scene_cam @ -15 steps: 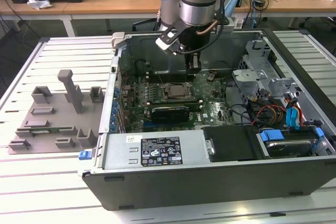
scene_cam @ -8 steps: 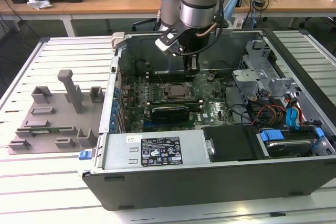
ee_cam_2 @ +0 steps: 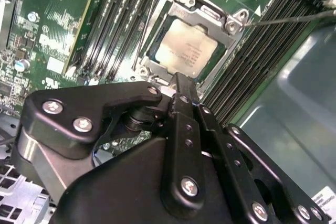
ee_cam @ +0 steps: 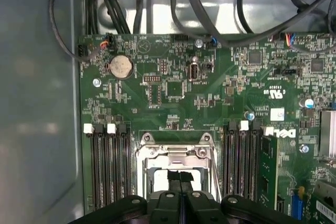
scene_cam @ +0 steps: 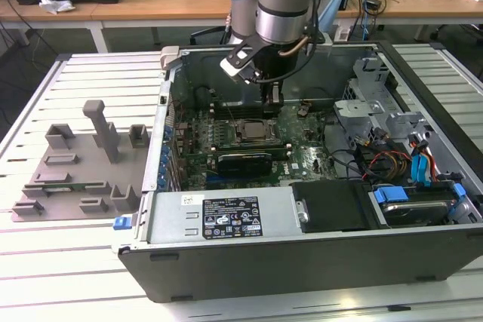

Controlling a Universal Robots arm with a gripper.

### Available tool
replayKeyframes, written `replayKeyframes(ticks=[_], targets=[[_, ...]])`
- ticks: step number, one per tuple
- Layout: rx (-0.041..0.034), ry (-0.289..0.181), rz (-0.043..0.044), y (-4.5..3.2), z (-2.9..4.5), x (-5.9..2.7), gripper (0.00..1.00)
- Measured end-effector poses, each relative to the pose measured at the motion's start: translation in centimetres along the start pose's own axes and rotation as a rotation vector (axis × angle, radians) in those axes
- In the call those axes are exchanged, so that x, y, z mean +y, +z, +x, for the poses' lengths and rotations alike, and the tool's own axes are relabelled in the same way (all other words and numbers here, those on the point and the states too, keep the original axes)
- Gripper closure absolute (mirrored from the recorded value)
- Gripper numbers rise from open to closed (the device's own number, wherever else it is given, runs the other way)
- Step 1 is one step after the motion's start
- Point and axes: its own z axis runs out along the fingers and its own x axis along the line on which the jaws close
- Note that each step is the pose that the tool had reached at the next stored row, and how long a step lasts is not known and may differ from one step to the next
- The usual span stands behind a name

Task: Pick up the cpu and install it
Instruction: 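Close the cpu cover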

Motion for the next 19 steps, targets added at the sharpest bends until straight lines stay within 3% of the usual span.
replayKeyframes(ticks=[6,11,19], targets=[[-0.0002,-0.002,0.0000,0.33,-0.12,-1.06,0.89],[-0.0002,-0.003,0.0000,0.35,-0.12,-1.14,0.89],[-0.0071,-0.153,0.0013,0.35,-0.12,-1.14,0.89]])
